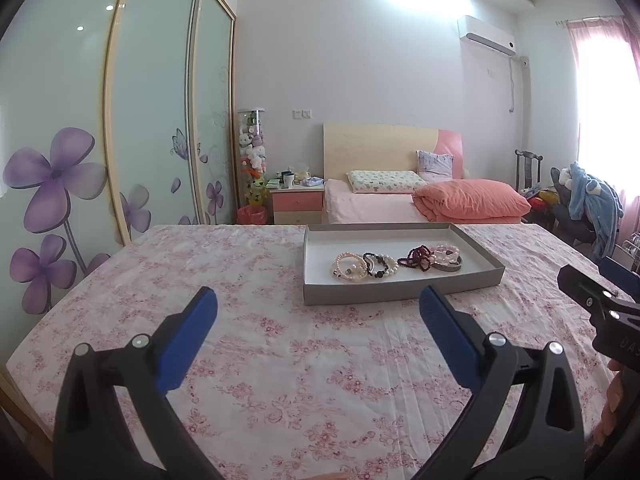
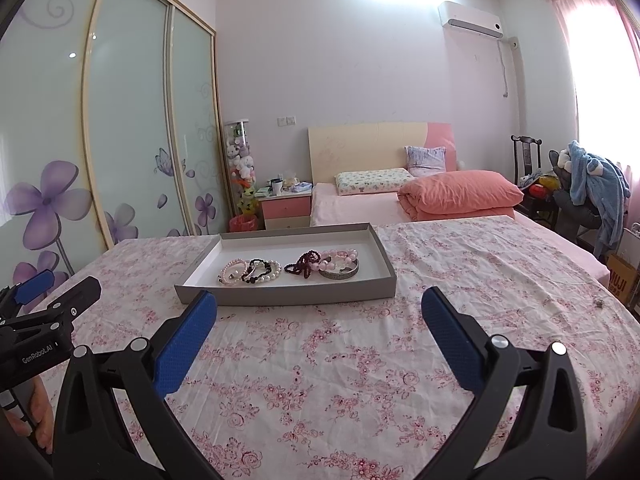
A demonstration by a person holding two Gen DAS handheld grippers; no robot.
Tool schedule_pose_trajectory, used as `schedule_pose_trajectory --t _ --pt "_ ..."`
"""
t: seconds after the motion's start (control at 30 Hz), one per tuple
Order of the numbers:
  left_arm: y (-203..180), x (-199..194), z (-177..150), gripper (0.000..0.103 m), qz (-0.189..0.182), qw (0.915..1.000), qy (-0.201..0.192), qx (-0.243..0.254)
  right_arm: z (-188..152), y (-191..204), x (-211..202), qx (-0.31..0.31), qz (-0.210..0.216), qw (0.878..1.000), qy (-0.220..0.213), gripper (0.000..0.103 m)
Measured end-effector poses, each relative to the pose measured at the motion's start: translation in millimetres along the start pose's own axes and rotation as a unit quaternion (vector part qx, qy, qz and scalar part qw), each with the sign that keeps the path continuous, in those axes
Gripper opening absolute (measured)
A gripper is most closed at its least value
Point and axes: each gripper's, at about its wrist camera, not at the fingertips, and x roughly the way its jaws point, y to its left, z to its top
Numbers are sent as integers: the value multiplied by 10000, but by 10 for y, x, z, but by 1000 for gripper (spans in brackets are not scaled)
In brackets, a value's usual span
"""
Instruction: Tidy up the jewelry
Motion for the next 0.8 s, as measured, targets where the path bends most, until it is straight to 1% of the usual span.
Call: schedule_pose_trajectory --t 0.8 --pt "-16 75 -58 99 -39 9999 122 29 -63 -23 72 54 34 9999 133 101"
